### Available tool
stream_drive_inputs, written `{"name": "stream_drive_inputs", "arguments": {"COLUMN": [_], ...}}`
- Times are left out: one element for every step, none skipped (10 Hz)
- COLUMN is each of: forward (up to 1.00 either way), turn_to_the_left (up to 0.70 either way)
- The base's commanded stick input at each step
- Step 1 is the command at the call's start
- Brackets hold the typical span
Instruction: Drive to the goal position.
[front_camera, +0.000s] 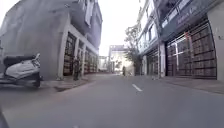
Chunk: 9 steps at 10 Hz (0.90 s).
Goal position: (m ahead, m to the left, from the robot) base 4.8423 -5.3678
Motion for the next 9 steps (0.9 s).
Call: {"name": "stream_drive_inputs", "arguments": {"forward": [1.00,1.00,1.00,1.00,1.00,1.00,1.00,1.00,1.00], "turn_to_the_left": [-0.22,-0.07,0.00,0.00,0.00,0.00,0.00,0.00,0.00]}}
